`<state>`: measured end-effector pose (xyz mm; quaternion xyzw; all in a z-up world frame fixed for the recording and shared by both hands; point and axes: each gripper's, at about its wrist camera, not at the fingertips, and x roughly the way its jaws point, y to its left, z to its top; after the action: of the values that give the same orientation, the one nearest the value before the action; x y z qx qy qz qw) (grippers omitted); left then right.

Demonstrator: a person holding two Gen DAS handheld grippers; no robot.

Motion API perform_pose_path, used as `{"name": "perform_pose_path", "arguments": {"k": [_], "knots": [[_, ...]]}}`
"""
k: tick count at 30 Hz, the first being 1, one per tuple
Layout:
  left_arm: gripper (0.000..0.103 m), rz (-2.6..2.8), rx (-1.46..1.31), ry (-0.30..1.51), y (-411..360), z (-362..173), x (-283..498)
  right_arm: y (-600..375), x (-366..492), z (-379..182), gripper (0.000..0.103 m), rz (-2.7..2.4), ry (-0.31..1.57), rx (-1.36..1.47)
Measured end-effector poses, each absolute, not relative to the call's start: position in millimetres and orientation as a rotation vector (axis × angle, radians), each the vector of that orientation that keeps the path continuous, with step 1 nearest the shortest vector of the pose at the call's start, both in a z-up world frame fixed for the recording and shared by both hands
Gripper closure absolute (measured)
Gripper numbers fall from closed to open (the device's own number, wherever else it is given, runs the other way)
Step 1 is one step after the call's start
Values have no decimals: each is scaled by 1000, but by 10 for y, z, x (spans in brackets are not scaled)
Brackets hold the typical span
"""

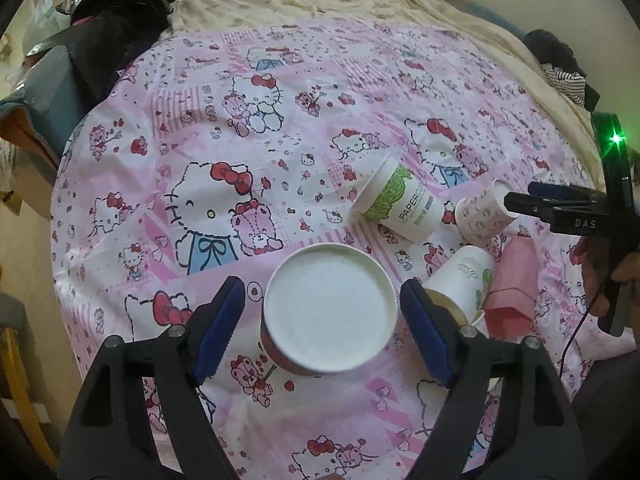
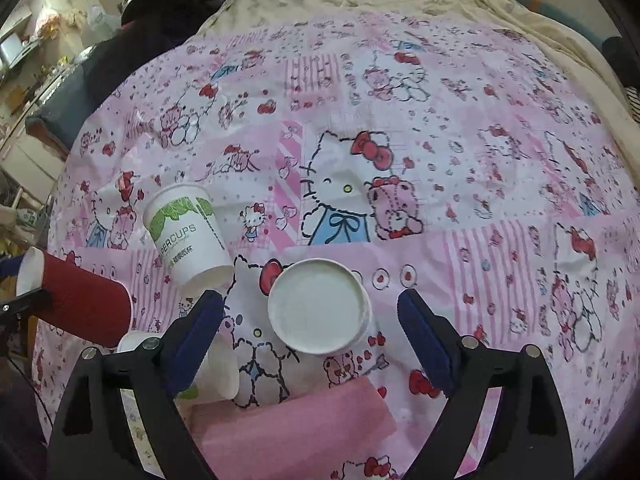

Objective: Flip cup upside down
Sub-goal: 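Open both tools, releasing the red cup and the small white cup, then grasp the yellow kitty cup with the left tool while the right tool grasps the green-leaf cup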

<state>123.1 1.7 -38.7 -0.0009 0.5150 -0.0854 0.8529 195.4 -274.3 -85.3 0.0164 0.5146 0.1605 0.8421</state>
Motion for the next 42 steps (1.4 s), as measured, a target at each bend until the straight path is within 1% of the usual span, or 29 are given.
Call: {"name": "perform_pose_path", "arguments": {"k": [6,12,16,20,22,26,27,30,34,38,39,40,42], "knots": [[26,-158,-29,1029,52,-153,1112,-2859,1786,-688,12,348,1072,122],[26,-142,-45,1007,75,-31,984,-2544,1795,-526,13,515,1114,78],[26,-92,-78,1060,111,-63,908,-2127,1920,-579,23,622,1206,-39],[26,-111,-145,1105,-31,-41,566,-1909,2074,-705,23,635,1259,-99],[26,-135,-210,1147,-150,-121,413,-1869,2145,-754,23,637,1268,-102],[26,-141,-333,1265,-506,-543,291,-1843,2215,-821,23,640,1266,-93],[28,-123,-349,1296,-597,-687,303,-1843,2223,-839,23,645,1269,-88],[28,-79,-432,1317,-777,-981,339,-1872,2211,-883,23,654,1275,-82],[28,-25,-378,1337,-983,-1203,414,-1949,2197,-905,23,658,1278,-78],[36,2,-384,1359,-1009,-1344,494,-2032,2174,-838,23,669,1255,-50],[41,4,-369,1359,-1017,-1364,513,-2048,2167,-829,23,672,1251,-45],[49,-3,-374,1365,-1018,-1382,527,-2060,2160,-828,23,670,1248,-45],[51,-31,-402,1369,-977,-1410,540,-2072,2167,-860,23,662,1259,-44]]}}
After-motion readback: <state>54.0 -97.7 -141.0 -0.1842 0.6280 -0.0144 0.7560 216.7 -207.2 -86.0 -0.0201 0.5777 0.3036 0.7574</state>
